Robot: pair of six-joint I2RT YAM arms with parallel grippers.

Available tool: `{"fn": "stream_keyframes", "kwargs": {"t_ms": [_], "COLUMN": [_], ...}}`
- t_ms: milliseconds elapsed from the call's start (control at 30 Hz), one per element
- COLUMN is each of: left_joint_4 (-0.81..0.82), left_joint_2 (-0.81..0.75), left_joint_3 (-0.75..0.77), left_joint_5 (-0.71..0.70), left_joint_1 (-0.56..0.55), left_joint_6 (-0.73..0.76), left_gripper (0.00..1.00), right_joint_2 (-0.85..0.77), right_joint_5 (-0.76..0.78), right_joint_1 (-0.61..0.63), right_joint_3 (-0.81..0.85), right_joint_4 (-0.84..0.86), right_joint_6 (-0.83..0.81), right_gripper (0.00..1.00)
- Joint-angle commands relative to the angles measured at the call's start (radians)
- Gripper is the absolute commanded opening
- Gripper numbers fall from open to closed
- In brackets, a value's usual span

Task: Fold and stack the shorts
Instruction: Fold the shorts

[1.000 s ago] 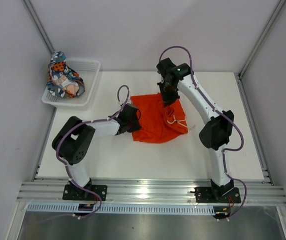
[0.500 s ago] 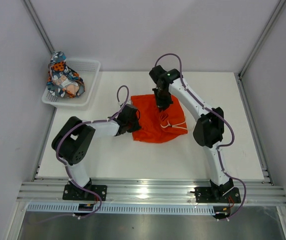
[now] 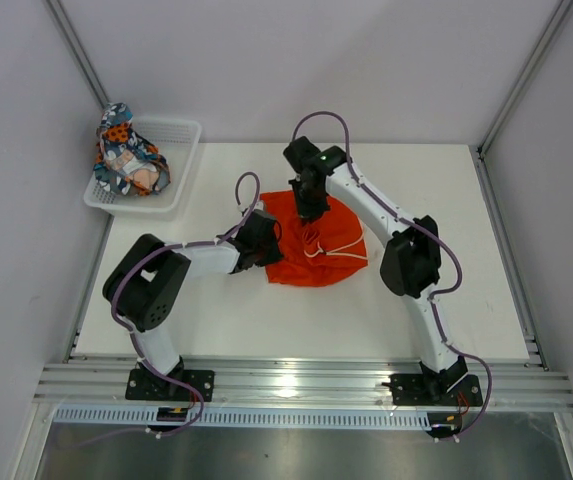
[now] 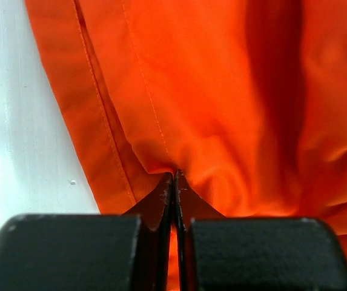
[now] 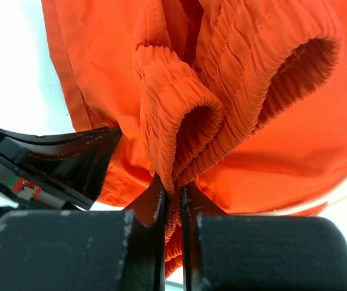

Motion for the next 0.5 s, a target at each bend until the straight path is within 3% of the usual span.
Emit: {"fn": "stream_keyframes", "kwargs": {"t_ms": [0,100,133,233,467], "left_joint_4": [-0.047,-0.056,-0.059,-0.068,-0.143], "left_joint_2": [-0.023,-0.025,-0.026,-0.043,-0.097], "left_joint_3": [-0.008,-0.002,-0.001,0.004,0.031], "left_joint_5": [-0.018,-0.021,-0.023,-0.023,-0.039], "left_joint_1": [-0.013,-0.013,-0.013,-0.013,-0.012], "left_joint_6": [-0.005,-0.002,-0.002,0.007,0.035], "left_gripper": [0.04,0.04,0.04,0.05,0.07], "right_joint_2": [0.021,0.027,0.026,-0.011,-0.163], "right_joint_5": [-0.029,-0.034,-0.028,-0.098,-0.342], "right_joint_1": [0.026,0.037,0.043,0.043,-0.009], "right_joint_3": [0.003,-0.006,-0.011,-0.07,-0.232], "right_joint_4": [0.049,0.06,0.065,0.124,0.316], "right_joint_6": [-0.009,-0.023,-0.026,-0.037,0.007], "right_gripper": [0.06,0.14,0.39,0.53,0.56]}}
